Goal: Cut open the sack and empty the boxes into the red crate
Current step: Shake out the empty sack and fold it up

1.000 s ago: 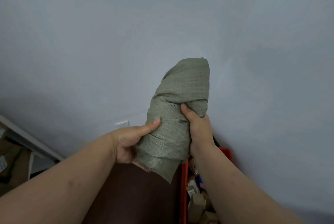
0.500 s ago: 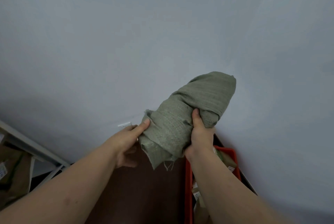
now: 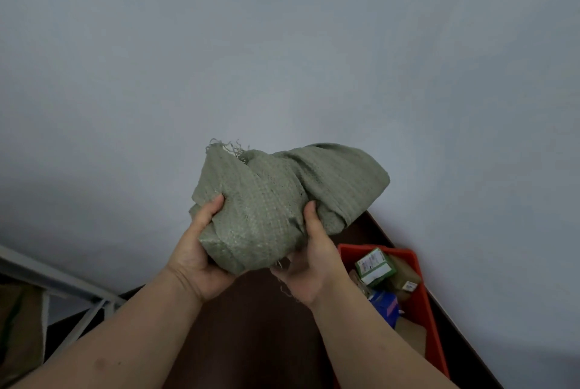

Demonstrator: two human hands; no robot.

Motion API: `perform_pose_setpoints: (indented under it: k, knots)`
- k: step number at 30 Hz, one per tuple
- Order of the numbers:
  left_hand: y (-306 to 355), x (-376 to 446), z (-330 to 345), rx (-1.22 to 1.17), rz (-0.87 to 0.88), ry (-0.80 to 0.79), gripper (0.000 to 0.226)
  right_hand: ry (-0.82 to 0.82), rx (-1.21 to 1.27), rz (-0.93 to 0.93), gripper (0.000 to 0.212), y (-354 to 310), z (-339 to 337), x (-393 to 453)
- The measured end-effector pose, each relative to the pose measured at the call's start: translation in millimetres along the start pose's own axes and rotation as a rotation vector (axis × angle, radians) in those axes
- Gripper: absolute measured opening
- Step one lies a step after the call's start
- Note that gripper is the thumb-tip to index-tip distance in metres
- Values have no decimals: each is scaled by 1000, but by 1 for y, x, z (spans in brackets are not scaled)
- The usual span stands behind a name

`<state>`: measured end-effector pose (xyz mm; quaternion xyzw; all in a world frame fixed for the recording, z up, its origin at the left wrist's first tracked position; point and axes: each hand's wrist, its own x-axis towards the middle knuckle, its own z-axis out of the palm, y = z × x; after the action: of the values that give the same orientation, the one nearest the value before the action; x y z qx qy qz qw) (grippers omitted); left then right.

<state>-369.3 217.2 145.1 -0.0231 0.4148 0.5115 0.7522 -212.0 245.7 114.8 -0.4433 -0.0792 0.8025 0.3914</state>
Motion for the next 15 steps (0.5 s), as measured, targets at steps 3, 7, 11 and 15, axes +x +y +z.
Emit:
perform_pose_setpoints:
  k: [3,7,11,15]
  knots:
    - [12,13,-11,4,40,29,47,-34,4,25,64,-6,4,7]
    - [26,33,-15,57,67,38,48,-36,47,3,63,-11,6,26]
    - [33,60,-15,157,67,44,53,48,95,-69,61,-17,2,53]
    - [34,91,-17,276,109,105,62,124,59,-125,78,-24,-18,85]
